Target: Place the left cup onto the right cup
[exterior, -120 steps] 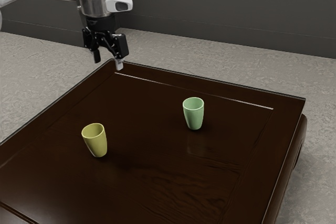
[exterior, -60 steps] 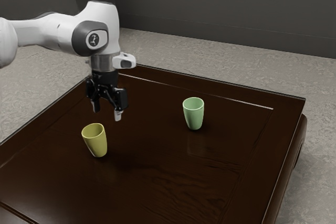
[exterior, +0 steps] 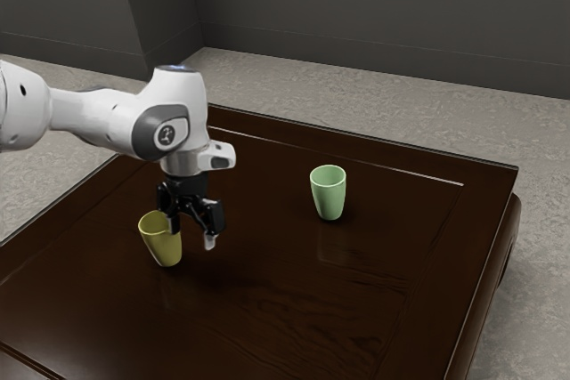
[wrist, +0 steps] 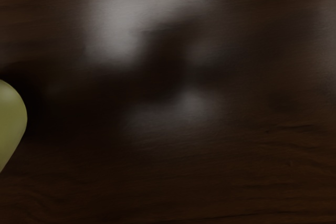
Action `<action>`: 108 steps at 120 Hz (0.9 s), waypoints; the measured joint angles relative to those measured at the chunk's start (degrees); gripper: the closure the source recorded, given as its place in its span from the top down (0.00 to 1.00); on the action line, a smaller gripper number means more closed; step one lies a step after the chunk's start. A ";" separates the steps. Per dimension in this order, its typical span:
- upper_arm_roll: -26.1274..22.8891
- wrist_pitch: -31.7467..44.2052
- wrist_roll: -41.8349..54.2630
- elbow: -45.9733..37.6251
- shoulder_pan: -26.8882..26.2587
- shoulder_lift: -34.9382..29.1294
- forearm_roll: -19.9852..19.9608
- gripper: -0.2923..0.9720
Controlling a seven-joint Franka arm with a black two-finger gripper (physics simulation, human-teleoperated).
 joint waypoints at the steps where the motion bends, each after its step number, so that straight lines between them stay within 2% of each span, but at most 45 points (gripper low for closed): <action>1: 0.00 0.12 -0.01 -0.01 0.00 0.01 0.00 0.77; 33: 1.56 1.92 0.08 1.21 -0.01 -0.18 0.07 0.77; 84: 7.70 1.21 2.14 1.36 0.09 -0.23 0.00 0.77; 108: 8.16 1.06 3.14 1.33 0.20 0.55 -0.01 0.77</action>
